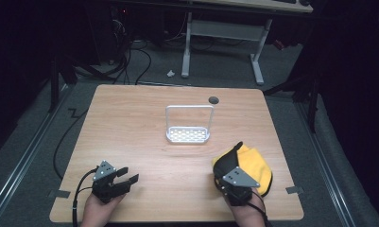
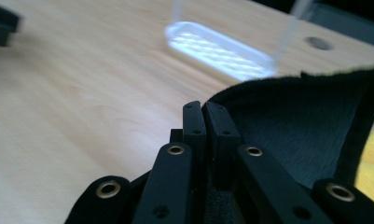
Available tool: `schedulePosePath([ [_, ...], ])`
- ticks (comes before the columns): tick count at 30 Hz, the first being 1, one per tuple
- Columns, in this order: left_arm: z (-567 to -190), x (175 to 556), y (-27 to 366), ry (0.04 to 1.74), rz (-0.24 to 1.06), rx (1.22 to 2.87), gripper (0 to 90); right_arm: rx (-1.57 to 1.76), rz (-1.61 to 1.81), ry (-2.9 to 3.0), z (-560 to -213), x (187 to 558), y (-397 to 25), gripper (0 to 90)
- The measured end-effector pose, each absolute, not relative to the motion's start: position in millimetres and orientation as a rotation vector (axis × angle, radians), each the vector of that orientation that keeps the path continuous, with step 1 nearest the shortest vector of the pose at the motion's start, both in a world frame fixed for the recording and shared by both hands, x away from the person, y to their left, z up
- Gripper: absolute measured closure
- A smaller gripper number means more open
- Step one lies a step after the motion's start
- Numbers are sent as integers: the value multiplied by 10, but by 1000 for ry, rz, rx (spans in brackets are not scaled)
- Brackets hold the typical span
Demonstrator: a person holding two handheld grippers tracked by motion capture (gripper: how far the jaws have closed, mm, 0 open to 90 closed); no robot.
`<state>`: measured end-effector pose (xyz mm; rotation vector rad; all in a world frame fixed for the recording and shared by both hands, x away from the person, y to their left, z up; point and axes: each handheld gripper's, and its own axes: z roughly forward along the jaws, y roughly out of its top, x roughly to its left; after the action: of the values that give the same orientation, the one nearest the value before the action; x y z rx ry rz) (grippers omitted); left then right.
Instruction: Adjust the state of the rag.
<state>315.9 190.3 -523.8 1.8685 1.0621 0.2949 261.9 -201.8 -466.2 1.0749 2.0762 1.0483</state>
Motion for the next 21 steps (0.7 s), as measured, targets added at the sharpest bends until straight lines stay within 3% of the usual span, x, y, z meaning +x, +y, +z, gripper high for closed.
schedulePosePath([
  [9, -5235, 3146, 1864, 1047, 290, 1876, 429, 953, 1035, 2272, -4918, 2612, -1507, 875],
  [11, -5236, 3144, 1853, 1044, 290, 1883, 430, 952, 1037, 2288, -4930, 2604, -1483, 826],
  [15, -5236, 3135, 1833, 1040, 281, 1883, 430, 951, 1077, 2244, -4824, 2546, -1557, 709],
  [21, -5195, 3114, 1686, 1004, 247, 1874, 426, 1014, 1145, 2111, -4561, 2443, -1981, 690],
])
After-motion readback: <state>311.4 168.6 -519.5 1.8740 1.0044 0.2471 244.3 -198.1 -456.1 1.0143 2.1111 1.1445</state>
